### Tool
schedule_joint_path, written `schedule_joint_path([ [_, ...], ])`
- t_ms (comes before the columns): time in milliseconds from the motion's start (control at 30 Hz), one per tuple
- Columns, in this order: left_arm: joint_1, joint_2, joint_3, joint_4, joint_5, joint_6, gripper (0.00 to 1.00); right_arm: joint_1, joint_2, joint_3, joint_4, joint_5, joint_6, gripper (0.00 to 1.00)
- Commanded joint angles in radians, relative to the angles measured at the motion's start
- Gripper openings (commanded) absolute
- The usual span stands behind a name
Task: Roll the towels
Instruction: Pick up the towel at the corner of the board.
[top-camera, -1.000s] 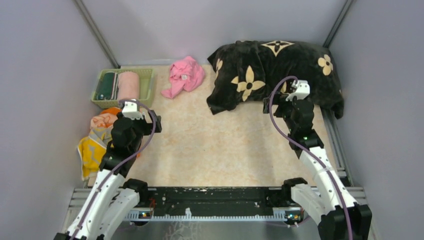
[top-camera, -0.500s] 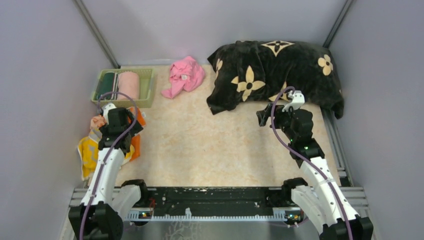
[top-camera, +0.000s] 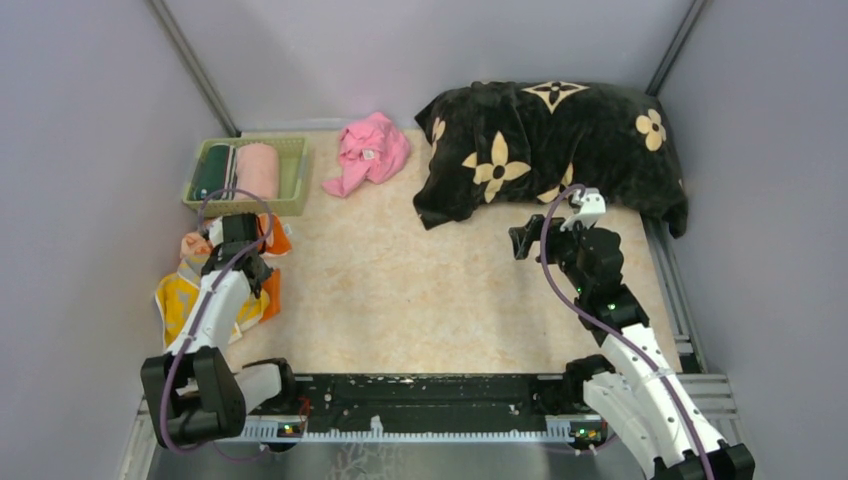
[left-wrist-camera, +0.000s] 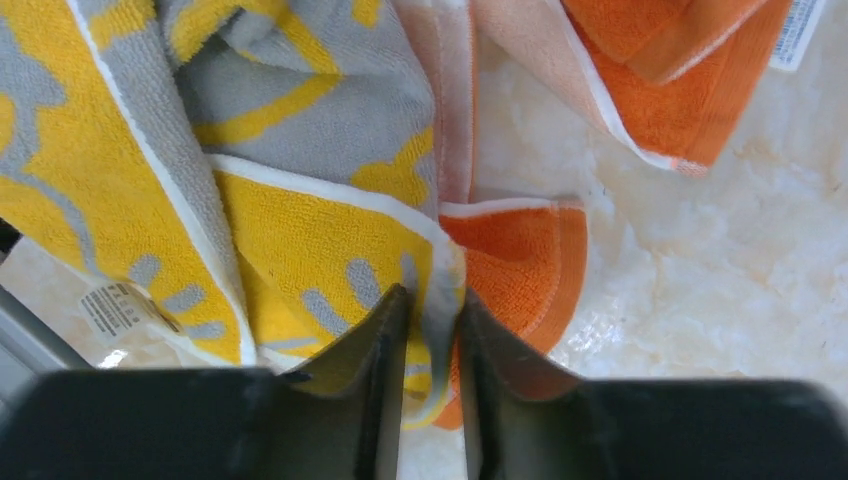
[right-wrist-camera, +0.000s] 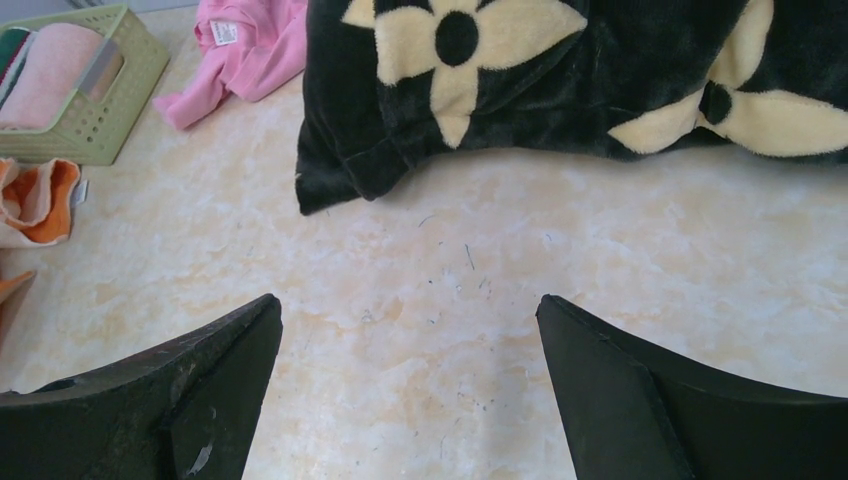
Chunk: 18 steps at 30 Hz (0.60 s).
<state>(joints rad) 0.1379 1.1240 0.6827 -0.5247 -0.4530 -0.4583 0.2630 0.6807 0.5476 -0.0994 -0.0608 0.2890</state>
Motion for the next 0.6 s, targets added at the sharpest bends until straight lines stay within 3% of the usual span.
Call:
schedule_joint_path([
  [0, 0.016, -0.011, 0.062, -0.015, -0.017, 0.007, 0.17, 0.018, -0.028, 0.002, 0.039, 0.029, -0.009, 0.99],
  [67, 0.016, -0.041, 0.142, -0.071, 0.036, 0.032, 0.06, 0.021, -0.027, 0.003, 0.037, 0.029, -0.009, 0.99],
  [133, 0.017, -0.100, 0.250, -0.097, 0.114, 0.082, 0.00, 0.022, -0.027, 0.004, 0.038, 0.028, -0.010, 0.99],
  [267, 0.014, -0.201, 0.418, -0.064, 0.364, 0.155, 0.00, 0.022, -0.026, 0.014, 0.029, 0.027, -0.010, 0.99],
  [467, -0.004, -0.178, 0.587, -0.011, 0.821, 0.045, 0.00, 0.022, -0.027, 0.050, -0.007, 0.016, -0.011, 0.99],
  [567, -0.108, -0.158, 0.604, 0.076, 0.909, -0.045, 0.00, 0.022, -0.031, 0.071, -0.035, 0.008, -0.010, 0.99],
])
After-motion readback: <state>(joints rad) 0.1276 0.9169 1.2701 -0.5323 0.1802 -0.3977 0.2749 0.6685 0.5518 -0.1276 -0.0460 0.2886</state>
